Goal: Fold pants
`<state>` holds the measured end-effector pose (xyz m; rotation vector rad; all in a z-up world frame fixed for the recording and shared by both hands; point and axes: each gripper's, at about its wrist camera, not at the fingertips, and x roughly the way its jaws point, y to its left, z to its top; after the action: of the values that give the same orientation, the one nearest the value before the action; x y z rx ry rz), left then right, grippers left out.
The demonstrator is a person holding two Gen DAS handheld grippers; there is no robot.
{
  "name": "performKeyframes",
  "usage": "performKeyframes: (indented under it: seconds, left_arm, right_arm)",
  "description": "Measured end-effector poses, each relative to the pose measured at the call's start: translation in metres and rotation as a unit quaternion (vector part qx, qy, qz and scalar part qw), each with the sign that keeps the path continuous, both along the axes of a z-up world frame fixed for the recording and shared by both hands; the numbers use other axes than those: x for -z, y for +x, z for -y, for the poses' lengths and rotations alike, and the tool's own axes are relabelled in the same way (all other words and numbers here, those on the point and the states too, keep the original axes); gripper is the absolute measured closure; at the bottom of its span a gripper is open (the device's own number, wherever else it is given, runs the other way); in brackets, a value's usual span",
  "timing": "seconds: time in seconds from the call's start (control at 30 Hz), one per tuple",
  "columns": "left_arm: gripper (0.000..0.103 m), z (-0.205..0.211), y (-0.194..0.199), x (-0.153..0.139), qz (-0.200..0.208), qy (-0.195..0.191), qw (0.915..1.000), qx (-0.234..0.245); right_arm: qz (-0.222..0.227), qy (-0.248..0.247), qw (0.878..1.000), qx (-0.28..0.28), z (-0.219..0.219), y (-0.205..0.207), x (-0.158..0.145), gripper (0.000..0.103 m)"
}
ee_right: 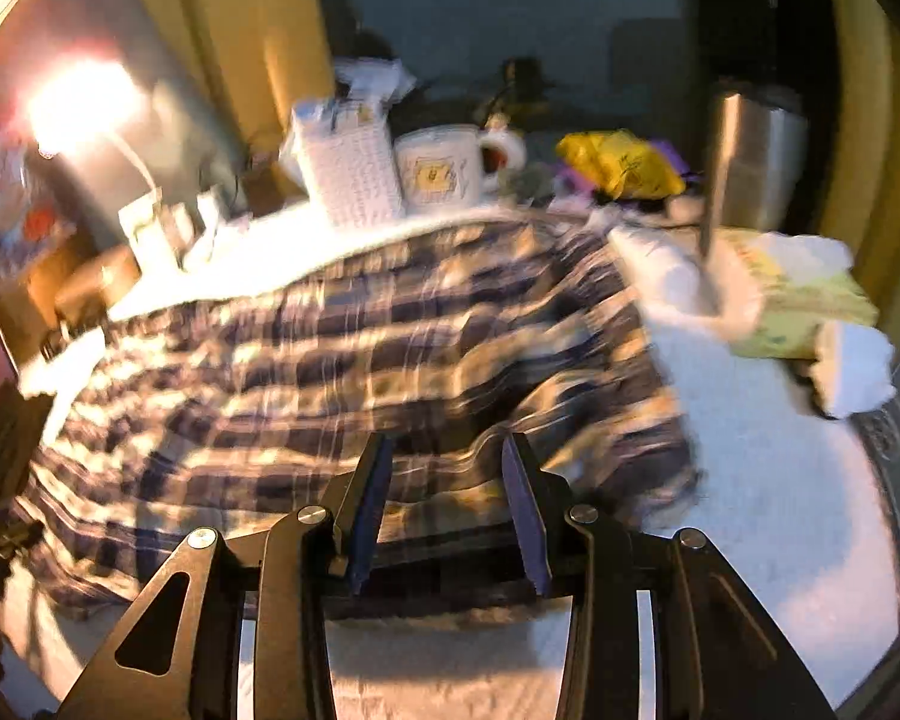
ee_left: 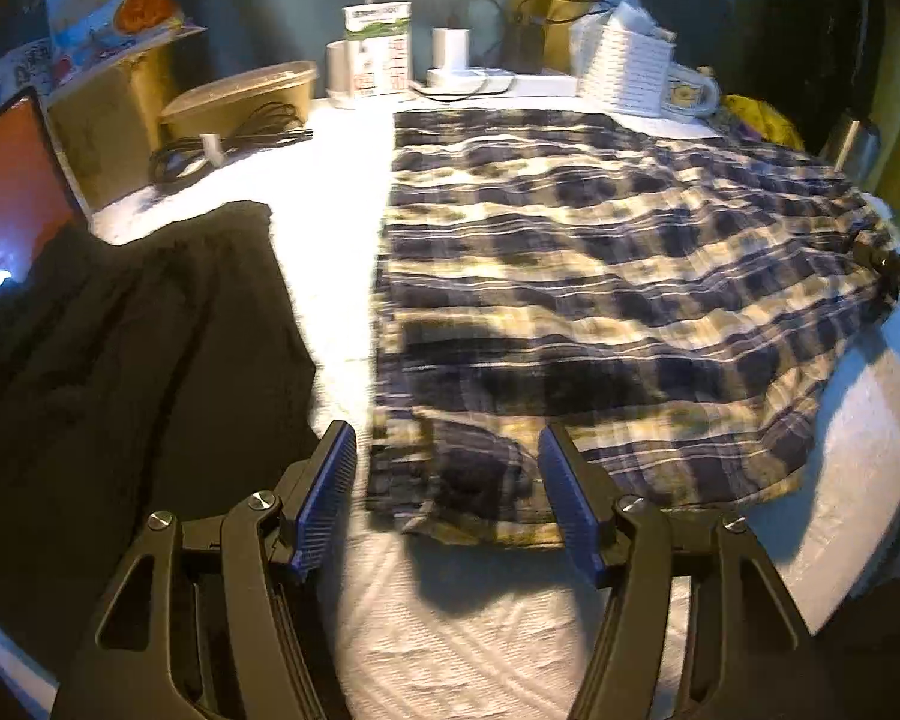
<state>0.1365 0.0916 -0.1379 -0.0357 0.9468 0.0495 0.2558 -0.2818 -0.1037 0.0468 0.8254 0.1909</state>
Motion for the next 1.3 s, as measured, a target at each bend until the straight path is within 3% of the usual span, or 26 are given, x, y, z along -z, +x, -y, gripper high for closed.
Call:
performKeyframes:
  seconds: [0.07,0.13,0.23,0.33,0.5,0.73,1.0,1.17,1.3]
  left_arm:
    - [0.038,-0.009,-0.001,0.000,-0.005,0.003,0.9998,-0.021]
    - [0.039,-0.008,-0.001,-0.008,-0.005,0.046,0.9985,-0.031]
    - [0.039,0.003,0.003,-0.034,0.028,0.060,0.9976,-0.018]
    - [0.039,0.024,0.020,-0.057,0.059,0.033,0.9975,0.020]
    - [0.039,0.083,0.064,-0.060,0.048,-0.040,0.9916,0.113]
    - [0.039,0.152,0.111,-0.048,0.019,-0.048,0.9809,0.188]
    - [0.038,0.162,0.140,-0.004,-0.049,-0.013,0.9818,0.183]
    - [0.038,0.157,0.141,-0.007,-0.050,0.001,0.9819,0.183]
    - [0.038,0.137,0.151,-0.020,-0.036,0.020,0.9866,0.158]
  right_arm:
    - [-0.027,-0.004,0.999,0.020,0.005,0.012,0.014,0.063]
    - [-0.039,0.007,0.998,0.046,0.019,0.018,0.020,0.063]
    - [-0.037,0.039,0.996,0.065,0.039,0.022,0.014,0.063]
    - [-0.011,0.039,0.997,0.064,0.044,0.023,-0.004,0.063]
    - [0.013,0.050,0.997,0.053,0.049,0.027,-0.021,0.063]
    - [0.020,0.056,0.998,0.030,0.054,0.037,-0.020,0.063]
    - [0.022,0.081,0.996,-0.012,0.049,0.056,-0.013,0.063]
    - [-0.036,0.078,0.996,0.023,0.059,0.086,0.010,0.063]
    - [-0.036,0.070,0.996,0.044,0.058,0.092,0.009,0.063]
